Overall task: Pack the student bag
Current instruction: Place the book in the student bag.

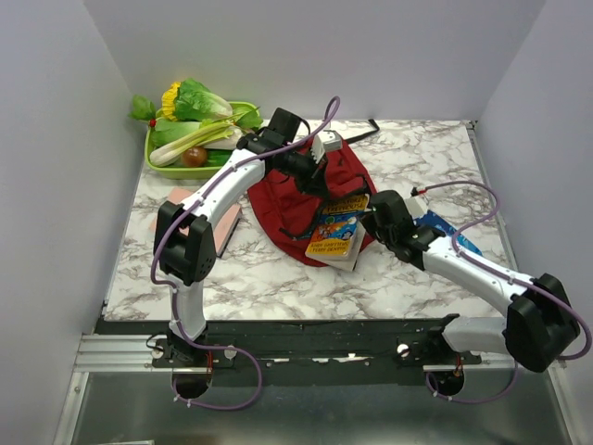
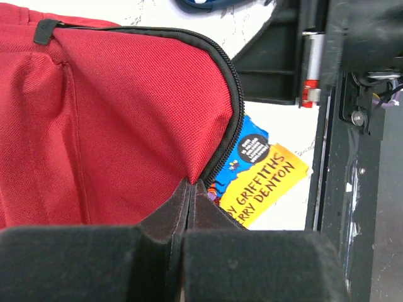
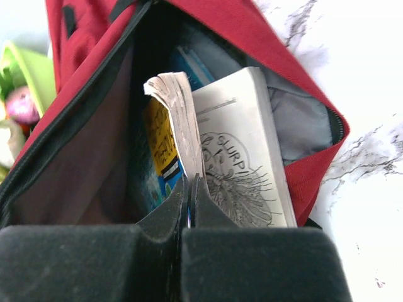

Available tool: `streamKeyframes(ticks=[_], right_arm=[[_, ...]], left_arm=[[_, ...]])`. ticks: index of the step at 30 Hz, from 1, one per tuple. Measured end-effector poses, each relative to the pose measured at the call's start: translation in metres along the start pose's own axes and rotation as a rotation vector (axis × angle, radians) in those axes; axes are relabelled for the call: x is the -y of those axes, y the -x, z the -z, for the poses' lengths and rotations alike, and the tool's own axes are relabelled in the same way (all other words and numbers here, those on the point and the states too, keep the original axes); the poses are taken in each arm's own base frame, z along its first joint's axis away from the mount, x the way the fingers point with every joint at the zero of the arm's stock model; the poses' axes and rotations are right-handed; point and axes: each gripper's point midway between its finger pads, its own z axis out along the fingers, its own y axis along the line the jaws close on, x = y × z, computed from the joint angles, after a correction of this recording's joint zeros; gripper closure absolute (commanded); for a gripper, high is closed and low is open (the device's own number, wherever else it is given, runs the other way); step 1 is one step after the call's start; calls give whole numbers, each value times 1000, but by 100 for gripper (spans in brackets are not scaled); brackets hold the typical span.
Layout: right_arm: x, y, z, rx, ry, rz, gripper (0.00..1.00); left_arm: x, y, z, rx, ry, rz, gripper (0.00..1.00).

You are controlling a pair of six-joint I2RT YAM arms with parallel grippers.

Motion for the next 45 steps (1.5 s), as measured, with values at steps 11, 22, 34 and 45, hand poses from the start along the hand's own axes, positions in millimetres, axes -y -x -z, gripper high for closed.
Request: streamKeyframes(ticks=[11,22,34,45], right_arm=[[-4,13,-32,95,-123,-128,95],[26,-25,-24,-87,-167,15,54],[75,-55,-1,-230,-148,130,73],[57,-81,-28,-303,-97,142,87]], left_arm=[[8,0,0,-8,-11,-2,100],[11,2,2,-4,-12,4,100],[12,9,3,8,-11,15,100],[13,9,3,9,-14,21,100]])
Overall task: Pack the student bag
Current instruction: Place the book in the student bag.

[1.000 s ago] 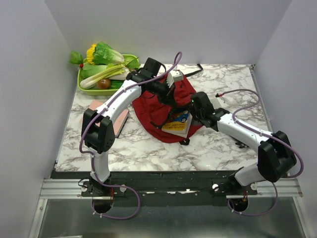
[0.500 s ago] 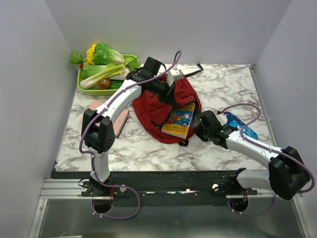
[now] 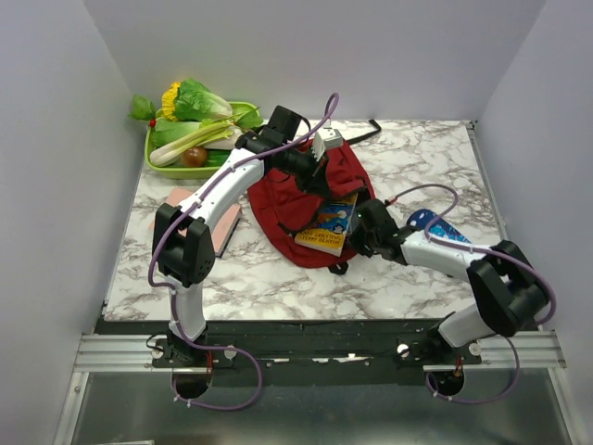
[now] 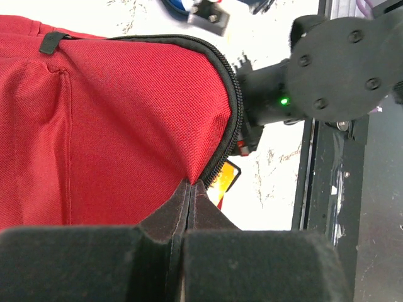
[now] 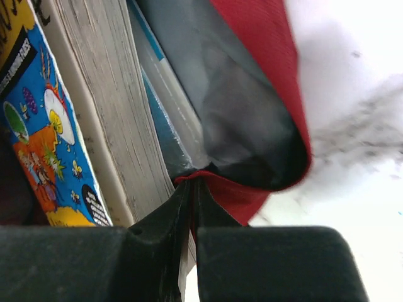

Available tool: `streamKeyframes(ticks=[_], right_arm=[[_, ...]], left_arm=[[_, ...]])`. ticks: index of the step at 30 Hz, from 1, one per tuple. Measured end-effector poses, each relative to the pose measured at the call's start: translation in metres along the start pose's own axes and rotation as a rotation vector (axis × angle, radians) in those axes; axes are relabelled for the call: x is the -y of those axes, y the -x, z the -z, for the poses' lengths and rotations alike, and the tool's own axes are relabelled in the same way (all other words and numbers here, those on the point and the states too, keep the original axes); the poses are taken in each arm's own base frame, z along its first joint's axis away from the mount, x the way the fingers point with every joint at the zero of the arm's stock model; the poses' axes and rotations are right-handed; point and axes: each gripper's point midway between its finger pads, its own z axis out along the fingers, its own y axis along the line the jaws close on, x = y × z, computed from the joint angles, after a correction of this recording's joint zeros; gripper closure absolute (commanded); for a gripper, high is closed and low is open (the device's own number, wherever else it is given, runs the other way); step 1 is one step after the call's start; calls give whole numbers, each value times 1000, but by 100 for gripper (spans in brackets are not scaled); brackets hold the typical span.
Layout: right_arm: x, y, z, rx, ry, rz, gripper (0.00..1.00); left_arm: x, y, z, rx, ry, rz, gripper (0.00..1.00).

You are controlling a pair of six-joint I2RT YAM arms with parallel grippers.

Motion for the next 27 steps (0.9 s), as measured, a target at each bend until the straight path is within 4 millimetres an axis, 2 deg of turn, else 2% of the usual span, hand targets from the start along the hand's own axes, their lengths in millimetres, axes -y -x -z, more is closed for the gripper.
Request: streamKeyframes(ticks=[7,9,10,12,15,16,18,21,24,27], right_arm=[[-41,10,-27,6,12,10,87],[-54,17,-28,24,30,9,83],[-62,21,-27,39,44,7,76],[-75,32,-25,77,78,5,71],[-85,40,-16,112,123,-2,75],[-86,41,-11,120,146,-5,82],[-81,35,0,125,186,-6,87],[-65,9,13,98,220,25,99],[-61,-21,18,48,237,69,99],[-65,-44,24,9,262,101,99]], left_arm=[[0,2,2,2,0,2,100],[-1,2,3,1,0,6,100],[-1,2,3,0,0,8,100],[0,1,3,-3,-3,11,100],[1,1,3,-3,-7,8,100],[0,1,4,-3,-6,7,100],[0,1,4,-2,-6,7,100],[-2,1,6,1,-4,7,100],[-3,1,7,3,-2,9,100],[-4,1,7,3,-1,8,100]])
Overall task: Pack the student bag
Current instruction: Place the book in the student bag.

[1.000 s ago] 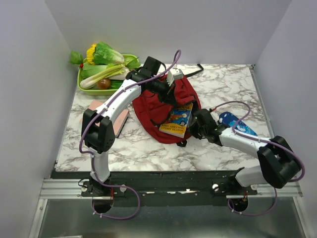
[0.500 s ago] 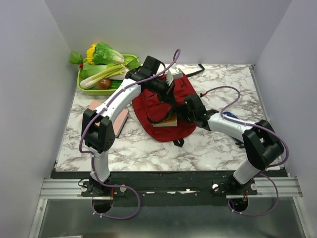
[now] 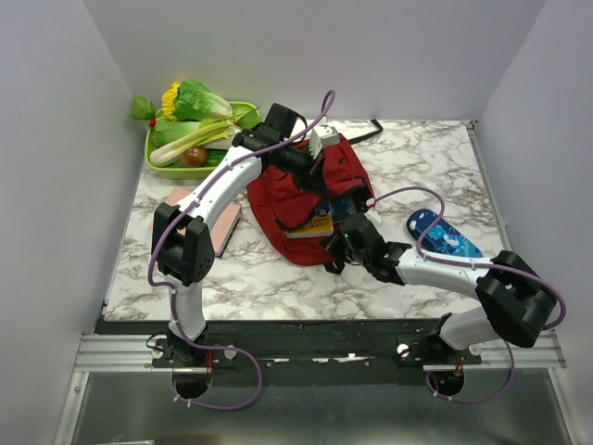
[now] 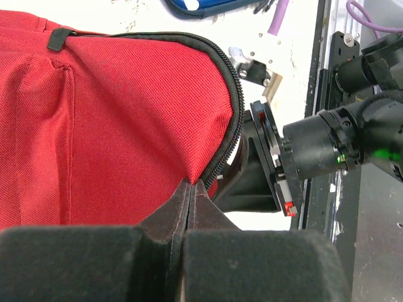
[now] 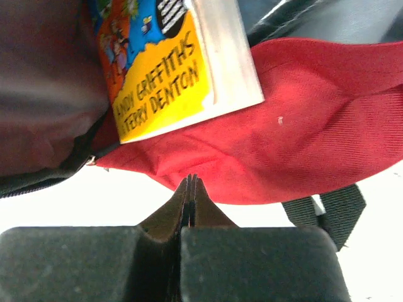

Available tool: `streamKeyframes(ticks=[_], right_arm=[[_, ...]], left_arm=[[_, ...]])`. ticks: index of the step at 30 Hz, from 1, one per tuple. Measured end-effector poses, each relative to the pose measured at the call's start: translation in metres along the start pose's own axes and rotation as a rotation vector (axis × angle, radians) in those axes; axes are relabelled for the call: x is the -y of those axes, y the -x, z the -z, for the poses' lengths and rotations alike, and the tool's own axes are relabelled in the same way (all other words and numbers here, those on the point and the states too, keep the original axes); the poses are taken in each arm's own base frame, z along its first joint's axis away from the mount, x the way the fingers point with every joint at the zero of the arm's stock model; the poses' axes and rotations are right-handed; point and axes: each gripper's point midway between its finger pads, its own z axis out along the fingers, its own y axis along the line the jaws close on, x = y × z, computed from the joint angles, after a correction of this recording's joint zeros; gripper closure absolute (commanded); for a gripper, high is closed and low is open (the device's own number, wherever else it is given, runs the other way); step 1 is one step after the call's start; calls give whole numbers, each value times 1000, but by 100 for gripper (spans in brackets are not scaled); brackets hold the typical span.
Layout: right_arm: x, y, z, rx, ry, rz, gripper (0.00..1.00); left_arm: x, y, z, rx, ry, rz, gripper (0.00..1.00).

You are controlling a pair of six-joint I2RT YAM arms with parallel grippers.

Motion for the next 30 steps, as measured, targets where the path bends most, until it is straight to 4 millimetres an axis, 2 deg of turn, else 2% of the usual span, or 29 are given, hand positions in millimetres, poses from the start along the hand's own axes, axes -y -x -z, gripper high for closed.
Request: streamKeyframes(ticks=[4,8,12,16,17,18,19,21,22,25,30], right_arm=[[-6,-8,-5,-7,17,4,99],[-4,-7,-28,11,-26,6,99],[-7,1,-51,53,-54,-17,99],[-10,14,-54,112,-50,-37,99],[-10,18,-54,126,-49,-37,93],[-11,21,-53,137,-45,-33,84],[-14,23,-51,141,-34,-24,68],[-19,24,-46,146,-11,7,57],[-23,24,-42,148,0,30,47],[-43,7,-20,127,77,118,37],[-84,-54,29,33,262,287,34]], left_arm=[[0,0,0,-1,0,0,100],[0,-2,1,-5,0,4,100],[-1,-4,3,-9,2,2,100],[-2,-7,5,-19,2,-1,100],[-2,-8,5,-21,2,-1,100],[-3,-8,6,-22,3,-1,100],[-3,-9,7,-23,4,1,100],[-4,-10,8,-24,6,5,100],[-5,-10,9,-25,8,8,100],[-5,-10,12,-25,11,14,100],[-9,7,17,-5,23,-7,100]])
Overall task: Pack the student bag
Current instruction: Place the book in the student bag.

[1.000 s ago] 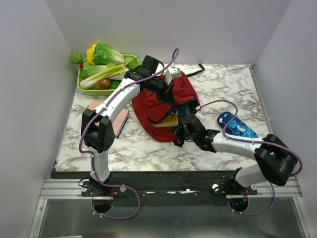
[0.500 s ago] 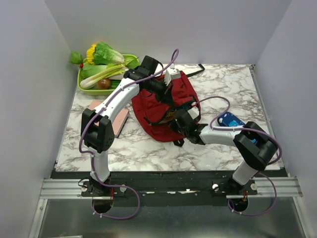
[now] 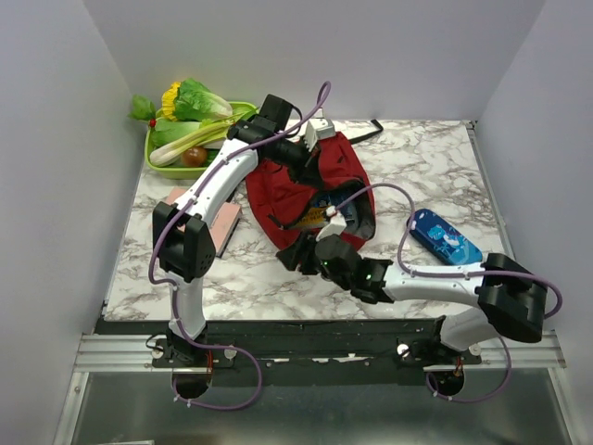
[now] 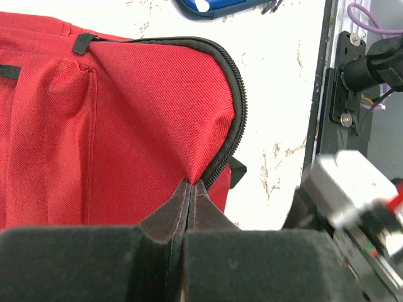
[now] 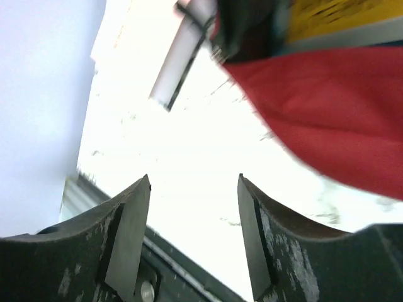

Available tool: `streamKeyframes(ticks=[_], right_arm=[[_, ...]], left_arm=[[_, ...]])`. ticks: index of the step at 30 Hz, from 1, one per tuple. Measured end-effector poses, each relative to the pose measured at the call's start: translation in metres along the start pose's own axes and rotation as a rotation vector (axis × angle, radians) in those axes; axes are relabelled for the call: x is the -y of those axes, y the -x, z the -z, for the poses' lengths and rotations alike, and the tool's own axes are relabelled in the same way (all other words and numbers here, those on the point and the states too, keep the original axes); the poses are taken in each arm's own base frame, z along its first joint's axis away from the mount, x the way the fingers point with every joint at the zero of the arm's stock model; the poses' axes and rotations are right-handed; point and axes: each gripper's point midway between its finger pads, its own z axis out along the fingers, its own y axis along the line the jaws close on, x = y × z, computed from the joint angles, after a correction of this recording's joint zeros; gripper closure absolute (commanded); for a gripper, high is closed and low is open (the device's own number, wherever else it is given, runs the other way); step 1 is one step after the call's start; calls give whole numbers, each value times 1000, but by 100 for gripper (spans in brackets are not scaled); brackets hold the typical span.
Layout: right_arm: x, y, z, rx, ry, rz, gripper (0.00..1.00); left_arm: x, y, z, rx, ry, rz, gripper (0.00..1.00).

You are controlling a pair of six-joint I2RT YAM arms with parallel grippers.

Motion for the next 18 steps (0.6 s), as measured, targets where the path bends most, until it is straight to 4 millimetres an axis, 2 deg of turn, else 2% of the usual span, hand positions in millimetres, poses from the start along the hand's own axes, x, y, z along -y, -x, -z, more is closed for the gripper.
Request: streamKeyframes(ticks=[3,6,8,13,16,18], right_arm=[[-26,-33,3,-71,82,73,34],[-39,-60,-16,-128,104,120,34],[-48,-71,-33,-144,117,136,35],[-78,-85,-73,-160,165,162,34],[-95,-87,-87,-154,200,173,33],[-100,-89,-95,-155,209,192,33]], left_arm=[[-1,4,2,2,2,-3,100],[-2,6,4,1,4,-6,100],[-3,6,6,-1,5,-8,100],[-2,3,7,-11,3,-8,100],[-3,2,8,-13,4,-11,100],[-4,2,9,-13,5,-13,100]])
